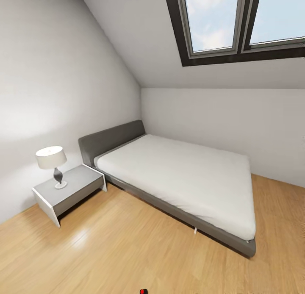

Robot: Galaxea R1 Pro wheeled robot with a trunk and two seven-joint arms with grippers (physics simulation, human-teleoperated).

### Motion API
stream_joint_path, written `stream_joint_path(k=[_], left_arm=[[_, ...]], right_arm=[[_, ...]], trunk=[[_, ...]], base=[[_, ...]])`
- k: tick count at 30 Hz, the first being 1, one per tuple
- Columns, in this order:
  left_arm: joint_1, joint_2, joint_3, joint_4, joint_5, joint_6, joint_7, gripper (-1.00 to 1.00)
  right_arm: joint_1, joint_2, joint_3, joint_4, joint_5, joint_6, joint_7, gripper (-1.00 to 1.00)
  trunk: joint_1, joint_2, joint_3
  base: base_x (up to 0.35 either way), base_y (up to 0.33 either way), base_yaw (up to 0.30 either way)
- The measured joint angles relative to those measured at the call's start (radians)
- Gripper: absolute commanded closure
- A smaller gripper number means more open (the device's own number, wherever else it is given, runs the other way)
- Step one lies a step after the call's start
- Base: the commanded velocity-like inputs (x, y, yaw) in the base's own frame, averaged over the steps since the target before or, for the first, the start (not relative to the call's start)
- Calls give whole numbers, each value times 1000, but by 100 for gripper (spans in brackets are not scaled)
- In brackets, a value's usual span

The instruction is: Attach the digital camera to the camera tripod in the bedroom.

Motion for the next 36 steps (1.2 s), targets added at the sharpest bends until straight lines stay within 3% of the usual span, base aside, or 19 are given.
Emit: stream_joint_path(k=[20,36], left_arm=[[0,1,-1,0,1,0,0,-100],[0,1,-1,0,1,0,0,-100]], right_arm=[[0,-1,0,-1,0,0,0,-100],[0,-1,-1,-1,0,0,0,-100]], trunk=[[0,0,0],[0,0,0]], base=[[73,301,-179],[10,49,-152]])
